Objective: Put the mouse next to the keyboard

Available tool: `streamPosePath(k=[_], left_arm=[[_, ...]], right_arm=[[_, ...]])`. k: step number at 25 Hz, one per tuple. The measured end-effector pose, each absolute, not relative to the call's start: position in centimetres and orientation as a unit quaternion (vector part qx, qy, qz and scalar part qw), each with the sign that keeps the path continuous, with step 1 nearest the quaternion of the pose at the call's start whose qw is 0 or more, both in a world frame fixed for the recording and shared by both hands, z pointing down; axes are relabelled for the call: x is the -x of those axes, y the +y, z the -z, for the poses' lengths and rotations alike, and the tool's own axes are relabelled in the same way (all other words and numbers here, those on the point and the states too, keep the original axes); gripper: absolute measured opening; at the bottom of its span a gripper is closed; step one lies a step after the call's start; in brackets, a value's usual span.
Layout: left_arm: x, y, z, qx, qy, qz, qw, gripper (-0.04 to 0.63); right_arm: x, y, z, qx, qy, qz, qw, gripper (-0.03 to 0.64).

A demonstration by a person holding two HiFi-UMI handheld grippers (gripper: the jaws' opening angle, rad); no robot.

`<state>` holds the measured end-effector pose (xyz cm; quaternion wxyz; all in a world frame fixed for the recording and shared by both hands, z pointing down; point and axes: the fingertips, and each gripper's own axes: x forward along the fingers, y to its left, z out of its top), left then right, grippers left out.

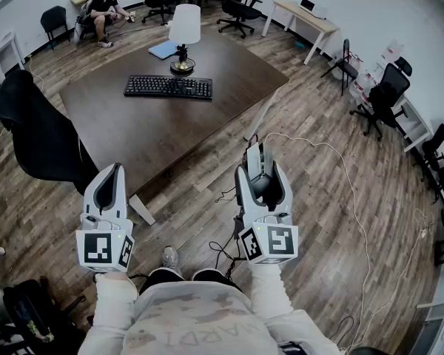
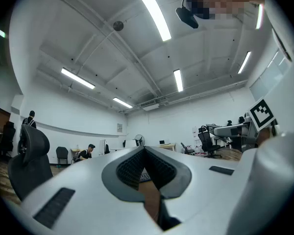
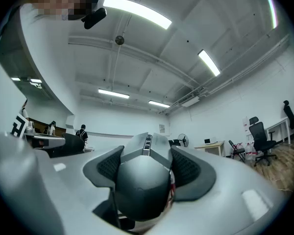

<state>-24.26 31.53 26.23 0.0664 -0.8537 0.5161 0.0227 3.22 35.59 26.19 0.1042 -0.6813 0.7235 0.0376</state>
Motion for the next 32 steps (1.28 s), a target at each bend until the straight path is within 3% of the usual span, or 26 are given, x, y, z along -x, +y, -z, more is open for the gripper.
streamPosePath(k=[32], left_arm=[[25.5, 19.9, -26.4, 0.874, 0.481, -0.02, 0.066, 0.002]], right_arm=[[-1.7, 25.9, -26.6, 0.713, 0.694, -0.048, 0.087, 0.308]])
